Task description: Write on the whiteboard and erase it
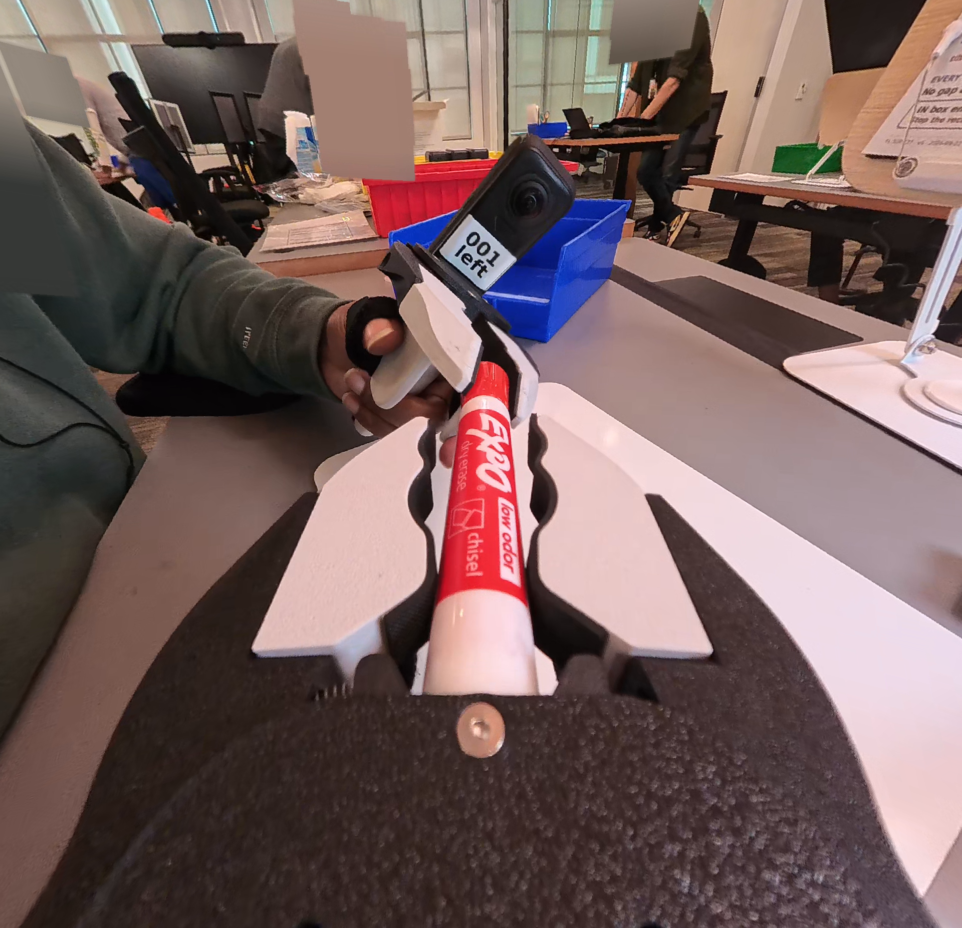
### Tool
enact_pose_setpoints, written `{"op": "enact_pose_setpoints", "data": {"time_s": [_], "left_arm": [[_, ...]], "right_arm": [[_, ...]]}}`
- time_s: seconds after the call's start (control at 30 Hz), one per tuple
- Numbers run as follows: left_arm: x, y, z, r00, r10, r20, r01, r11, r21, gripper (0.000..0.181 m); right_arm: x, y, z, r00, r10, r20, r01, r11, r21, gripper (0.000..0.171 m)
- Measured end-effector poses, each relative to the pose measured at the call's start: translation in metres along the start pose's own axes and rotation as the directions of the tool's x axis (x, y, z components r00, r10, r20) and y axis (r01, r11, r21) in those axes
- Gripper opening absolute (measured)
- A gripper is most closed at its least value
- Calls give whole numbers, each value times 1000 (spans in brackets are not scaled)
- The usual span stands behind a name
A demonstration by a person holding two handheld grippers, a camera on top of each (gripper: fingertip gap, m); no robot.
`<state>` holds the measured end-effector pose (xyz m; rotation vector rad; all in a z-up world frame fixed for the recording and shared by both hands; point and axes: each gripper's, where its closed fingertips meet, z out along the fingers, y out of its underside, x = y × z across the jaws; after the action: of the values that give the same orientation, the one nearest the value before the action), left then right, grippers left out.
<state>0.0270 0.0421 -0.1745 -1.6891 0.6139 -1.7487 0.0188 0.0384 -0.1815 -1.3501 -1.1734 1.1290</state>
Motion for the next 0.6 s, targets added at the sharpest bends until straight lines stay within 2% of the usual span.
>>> {"op": "enact_pose_setpoints", "data": {"time_s": [0.17, 0.6], "left_arm": [[6, -2, 0, 999, 51, -14, -51, 999, -3, 20], [10, -5, -1, 998, 46, -41, -45, 999, 16, 19]], "right_arm": [[-3, -4, 0, 1000, -11, 7, 11, 1000, 10, 34], [-3, -10, 1, 1000, -18, -11, 18, 1000, 26, 34]]}}
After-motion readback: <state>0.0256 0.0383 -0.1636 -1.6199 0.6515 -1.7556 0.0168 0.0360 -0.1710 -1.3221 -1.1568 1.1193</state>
